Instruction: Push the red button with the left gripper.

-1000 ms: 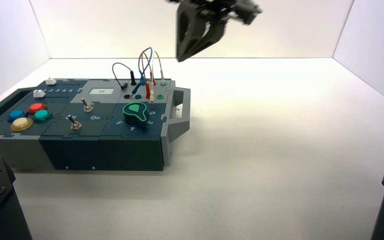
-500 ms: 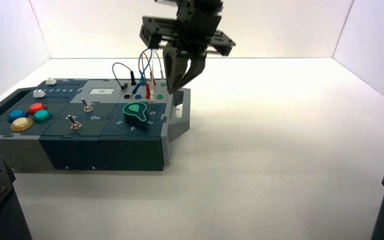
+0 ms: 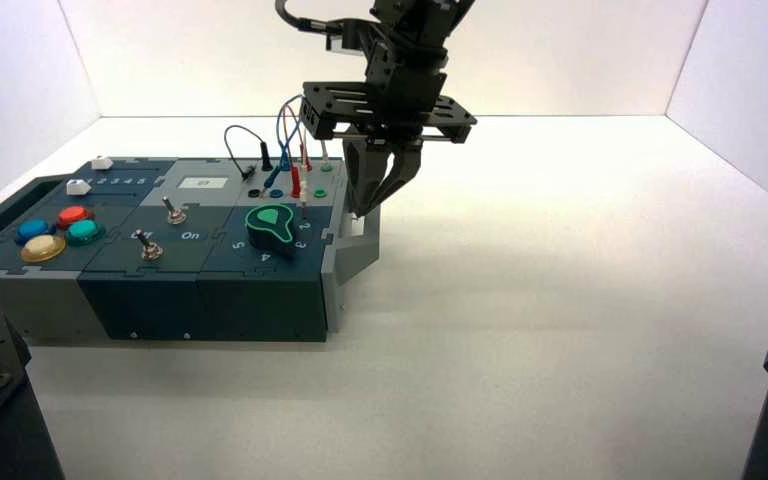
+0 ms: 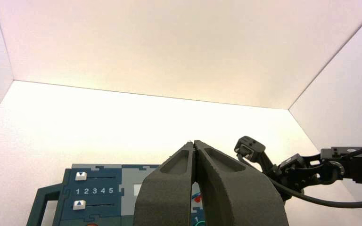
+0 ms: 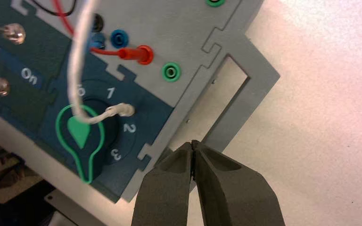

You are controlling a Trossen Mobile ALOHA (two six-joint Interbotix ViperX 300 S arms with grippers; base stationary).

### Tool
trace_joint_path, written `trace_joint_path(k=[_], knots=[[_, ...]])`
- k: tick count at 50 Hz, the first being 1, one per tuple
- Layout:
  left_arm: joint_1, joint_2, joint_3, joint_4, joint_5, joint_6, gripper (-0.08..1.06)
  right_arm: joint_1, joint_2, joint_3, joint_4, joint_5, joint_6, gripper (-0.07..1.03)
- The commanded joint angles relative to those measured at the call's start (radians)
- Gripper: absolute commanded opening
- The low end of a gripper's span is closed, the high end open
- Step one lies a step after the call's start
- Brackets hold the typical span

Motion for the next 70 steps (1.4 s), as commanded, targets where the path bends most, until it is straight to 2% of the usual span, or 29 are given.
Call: trace_joint_path(k=[1,21,35,45,70], knots=[[0.003,0.008,-0.025,0.002,-0.006,0.000,-0.03,-0.006,0.002,-0.034,0.003,-0.009,0.002,-0.02],[0.003,0.011,-0.025,0.002,-0.006,0.008,-0.03,-0.009,0.048,-0.069,0.003,-0.008,0.002,-0.02],[0.002,0.012,-0.026,0.003,-0.006,0.011,-0.03,-0.086,0.043,-0.031,-0.009,-0.003,0.002,-0.02],[0.003,0.012,-0.031,0.006,-0.006,0.014,-0.03,-0.115,0.043,-0.023,-0.015,-0.003,0.003,-0.02],[0.003,0.048,-0.046,0.008,-0.006,0.040,-0.03,-0.120,0.110,-0.023,-0.015,0.011,0.006,-0.02]])
